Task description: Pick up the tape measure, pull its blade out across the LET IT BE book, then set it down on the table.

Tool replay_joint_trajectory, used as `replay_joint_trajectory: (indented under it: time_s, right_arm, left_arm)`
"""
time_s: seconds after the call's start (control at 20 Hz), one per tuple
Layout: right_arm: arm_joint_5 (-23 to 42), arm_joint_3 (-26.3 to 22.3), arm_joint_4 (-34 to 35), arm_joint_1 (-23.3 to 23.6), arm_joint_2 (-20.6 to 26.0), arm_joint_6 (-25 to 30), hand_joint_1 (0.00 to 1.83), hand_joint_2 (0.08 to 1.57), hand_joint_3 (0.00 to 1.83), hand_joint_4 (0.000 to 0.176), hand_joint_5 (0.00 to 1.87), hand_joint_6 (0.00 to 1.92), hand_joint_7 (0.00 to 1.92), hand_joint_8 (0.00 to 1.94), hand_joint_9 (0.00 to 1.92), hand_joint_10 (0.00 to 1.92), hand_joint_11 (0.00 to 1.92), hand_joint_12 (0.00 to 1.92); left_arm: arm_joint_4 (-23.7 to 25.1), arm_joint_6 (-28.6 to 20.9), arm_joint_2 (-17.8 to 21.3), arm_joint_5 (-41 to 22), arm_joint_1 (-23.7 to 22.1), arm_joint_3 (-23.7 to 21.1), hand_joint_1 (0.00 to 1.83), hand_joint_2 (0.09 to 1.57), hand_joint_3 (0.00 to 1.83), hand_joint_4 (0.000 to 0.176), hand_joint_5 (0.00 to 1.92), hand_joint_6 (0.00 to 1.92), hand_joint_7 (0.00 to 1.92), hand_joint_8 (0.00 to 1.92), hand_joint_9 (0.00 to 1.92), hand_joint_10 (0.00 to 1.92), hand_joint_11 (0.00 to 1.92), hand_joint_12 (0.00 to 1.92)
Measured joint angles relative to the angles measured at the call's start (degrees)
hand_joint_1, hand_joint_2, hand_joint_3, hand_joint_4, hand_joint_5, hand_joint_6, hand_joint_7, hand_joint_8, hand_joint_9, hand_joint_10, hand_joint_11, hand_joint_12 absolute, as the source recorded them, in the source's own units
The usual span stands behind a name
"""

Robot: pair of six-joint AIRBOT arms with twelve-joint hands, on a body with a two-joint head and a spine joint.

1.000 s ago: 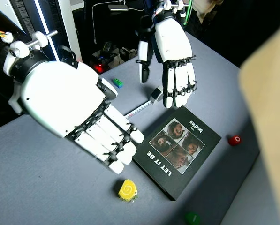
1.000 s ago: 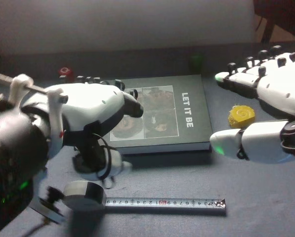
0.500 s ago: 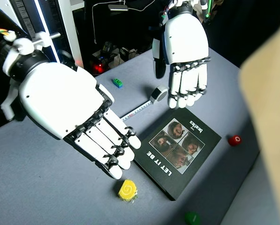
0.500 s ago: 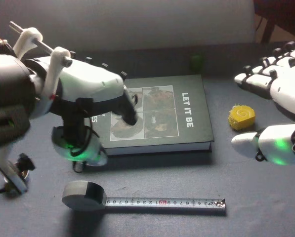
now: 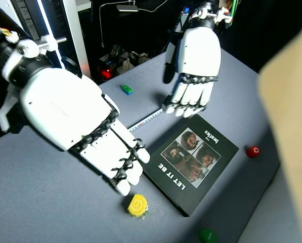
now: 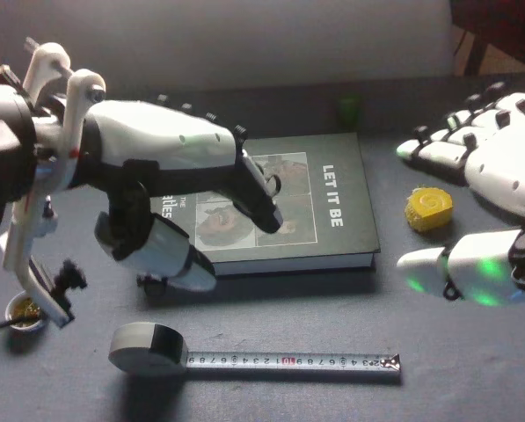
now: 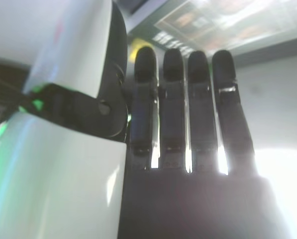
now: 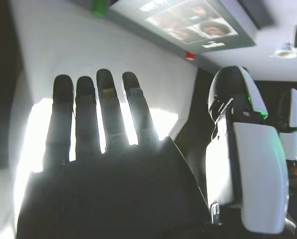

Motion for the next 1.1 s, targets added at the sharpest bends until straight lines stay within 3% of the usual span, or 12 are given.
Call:
replay_joint_trajectory:
  time_s: [0.05,0.15,0.2,0.35,0.4,0.55,0.65,0.75,0.8,0.85,1.0,1.1]
  right_arm:
    - [0.7,0.2,0.0,0.0,0.0,0.1,0.07,1.14,0.01,0.034,0.07,0.00,0.15,0.00,0.07,0.01,0.00,0.37]
    - [1.5,0.7,-0.4,0.1,0.0,0.3,0.07,1.14,0.01,0.033,0.07,0.00,0.15,0.00,0.07,0.01,0.00,0.37]
    - [1.4,0.7,-0.5,0.1,0.0,0.5,0.07,1.14,0.01,0.034,0.07,0.00,0.15,0.00,0.07,0.01,0.00,0.37]
    - [1.7,0.7,-0.5,0.0,0.0,0.9,0.07,1.14,0.01,0.034,0.07,0.00,0.15,0.00,0.07,0.01,0.00,0.37]
    - [1.9,0.7,-0.5,-0.1,0.0,1.3,0.07,1.14,0.01,0.034,0.07,0.00,0.15,0.00,0.07,0.00,0.00,0.36]
    - [3.3,0.7,-0.3,-0.2,0.0,1.5,0.08,1.14,0.00,0.032,0.08,0.00,0.15,0.00,0.07,0.00,0.00,0.36]
    - [4.1,0.9,-0.5,-1.0,0.1,1.4,0.09,1.14,0.00,0.031,0.08,0.00,0.14,0.00,0.07,0.00,0.00,0.36]
    - [5.6,1.4,0.1,-1.6,0.3,1.2,0.10,1.14,0.00,0.032,0.08,0.00,0.14,0.00,0.07,0.00,0.00,0.36]
    - [6.7,1.7,-0.5,-1.2,0.2,1.2,0.10,1.14,0.00,0.032,0.08,0.00,0.14,0.00,0.07,0.00,0.00,0.36]
    - [7.0,1.9,-0.6,-1.2,0.2,1.2,0.10,1.14,0.00,0.032,0.08,0.00,0.14,0.00,0.07,0.00,0.00,0.36]
    - [7.4,2.1,0.1,-1.2,0.3,0.4,0.10,1.14,0.00,0.031,0.08,0.00,0.15,0.00,0.07,0.00,0.00,0.36]
    - [8.9,2.6,3.2,-1.2,0.4,-2.2,0.10,1.14,0.00,0.031,0.08,0.00,0.15,0.00,0.08,0.00,0.00,0.37]
  left_arm:
    - [-2.0,2.5,0.2,-0.4,0.0,0.2,1.23,1.04,0.00,0.000,0.65,0.00,0.60,0.01,0.51,0.01,0.26,0.68]
    - [-12.2,12.3,0.5,-2.2,0.6,1.4,1.23,1.04,0.00,0.000,0.66,0.01,0.60,0.01,0.51,0.00,0.25,0.68]
    - [-19.7,21.2,0.7,-4.2,1.4,2.0,1.23,1.04,0.00,0.000,0.66,0.00,0.60,0.01,0.51,0.00,0.25,0.68]
    - [-39.4,35.6,0.7,-11.6,3.9,2.2,1.24,1.04,0.00,0.000,0.66,0.00,0.61,0.01,0.51,0.00,0.26,0.68]
    - [-52.6,45.8,0.7,-16.3,5.0,1.6,1.24,1.04,0.00,0.000,0.66,0.00,0.61,0.00,0.51,0.00,0.26,0.68]
    - [-79.1,65.0,1.2,-25.2,6.6,0.1,1.24,1.04,0.00,0.000,0.66,0.00,0.61,0.00,0.51,0.00,0.26,0.67]
    - [-87.9,69.2,1.7,-29.1,8.5,0.0,1.25,1.04,0.00,0.000,0.66,0.00,0.61,0.00,0.51,0.00,0.26,0.67]
    - [-91.8,70.0,2.6,-33.2,9.5,-1.5,1.26,1.04,0.00,0.000,0.66,0.00,0.61,0.00,0.51,0.00,0.27,0.67]
    - [-90.4,64.4,3.0,-37.9,10.8,-4.5,1.27,1.04,0.00,0.000,0.65,0.00,0.61,0.00,0.52,0.00,0.27,0.67]
    - [-88.0,60.2,3.0,-38.4,11.5,-5.2,1.27,1.04,0.00,0.000,0.65,0.00,0.61,0.00,0.52,0.00,0.27,0.67]
    - [-88.8,58.4,3.6,-39.1,12.8,-6.0,1.26,1.04,0.00,0.000,0.67,0.01,0.61,0.00,0.52,0.00,0.28,0.67]
    - [-96.4,67.9,4.0,-40.0,12.6,-6.0,1.27,1.04,0.00,0.000,0.67,0.00,0.61,0.00,0.51,0.00,0.29,0.67]
